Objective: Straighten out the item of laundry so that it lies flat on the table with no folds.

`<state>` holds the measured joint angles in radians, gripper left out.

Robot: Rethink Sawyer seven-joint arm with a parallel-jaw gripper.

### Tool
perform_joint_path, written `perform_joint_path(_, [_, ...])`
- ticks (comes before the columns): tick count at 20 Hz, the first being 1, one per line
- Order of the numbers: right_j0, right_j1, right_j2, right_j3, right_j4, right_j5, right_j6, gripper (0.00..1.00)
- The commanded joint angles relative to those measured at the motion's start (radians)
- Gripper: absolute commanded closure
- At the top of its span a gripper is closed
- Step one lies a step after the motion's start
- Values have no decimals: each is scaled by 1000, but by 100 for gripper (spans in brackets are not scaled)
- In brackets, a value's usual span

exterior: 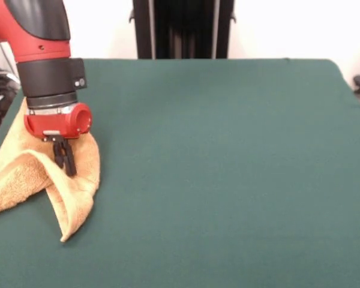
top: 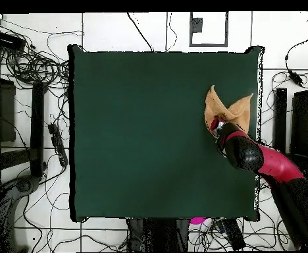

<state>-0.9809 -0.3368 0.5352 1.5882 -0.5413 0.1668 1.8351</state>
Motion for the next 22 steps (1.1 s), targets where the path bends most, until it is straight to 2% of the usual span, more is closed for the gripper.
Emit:
perform_joint_path(1, [-16,12,54,-24,-47,267,-231,100])
perform_joint_path(4, [-30,35,73,-27,-42,290,-244,100])
perform_joint_path(10, [-148,217,269,-4,39,403,-337,100])
perform_joint_path(16, [-194,323,364,26,87,462,-352,100])
perform_joint_path(18, [-203,351,391,36,113,497,-351,100])
perform_joint_path(22, [-201,335,410,55,125,528,-314,100])
